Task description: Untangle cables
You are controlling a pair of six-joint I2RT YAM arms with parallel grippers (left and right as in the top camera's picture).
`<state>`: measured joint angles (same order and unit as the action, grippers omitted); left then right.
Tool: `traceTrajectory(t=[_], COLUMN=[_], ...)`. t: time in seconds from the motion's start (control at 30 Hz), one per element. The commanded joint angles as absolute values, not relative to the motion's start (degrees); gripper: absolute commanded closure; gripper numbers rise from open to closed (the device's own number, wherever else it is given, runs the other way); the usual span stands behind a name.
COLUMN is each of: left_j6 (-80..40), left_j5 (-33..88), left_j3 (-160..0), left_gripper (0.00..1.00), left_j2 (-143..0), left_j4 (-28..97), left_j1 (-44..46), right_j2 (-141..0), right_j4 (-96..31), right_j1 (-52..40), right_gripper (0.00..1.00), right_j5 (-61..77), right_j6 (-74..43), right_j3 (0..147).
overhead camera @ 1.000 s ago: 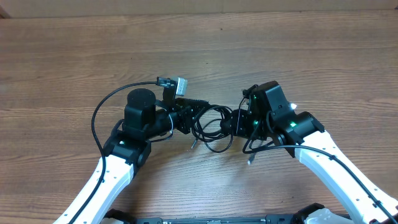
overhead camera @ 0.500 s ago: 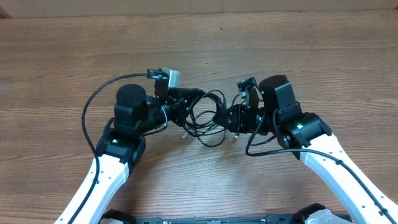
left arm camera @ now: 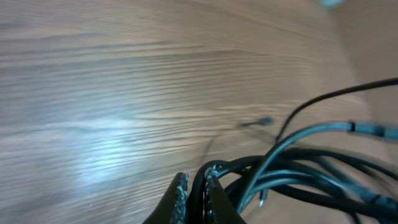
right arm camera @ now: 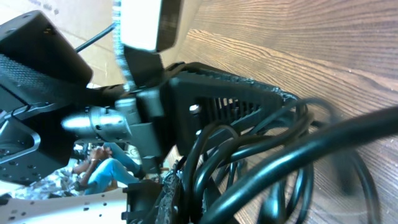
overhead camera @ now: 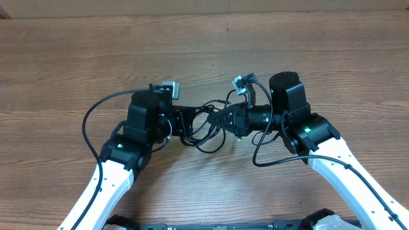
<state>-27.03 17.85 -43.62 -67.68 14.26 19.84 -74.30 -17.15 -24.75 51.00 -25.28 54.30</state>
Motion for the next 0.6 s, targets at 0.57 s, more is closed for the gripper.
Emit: traceTrajectory(t=[0.57], left_j6=[-65.0], left_j5=[-8.7], left_j3=[-43.0], left_gripper=[0.92], left_j2=[-68.1], left_j4=[16.9], left_j1=[19.5], right_j2=[-72.5], right_j4=[-40.3], right_j1=[-25.0], right_gripper=[0.96], right_j5=[8.6], right_j6=[-32.0], right_j3=[56.1])
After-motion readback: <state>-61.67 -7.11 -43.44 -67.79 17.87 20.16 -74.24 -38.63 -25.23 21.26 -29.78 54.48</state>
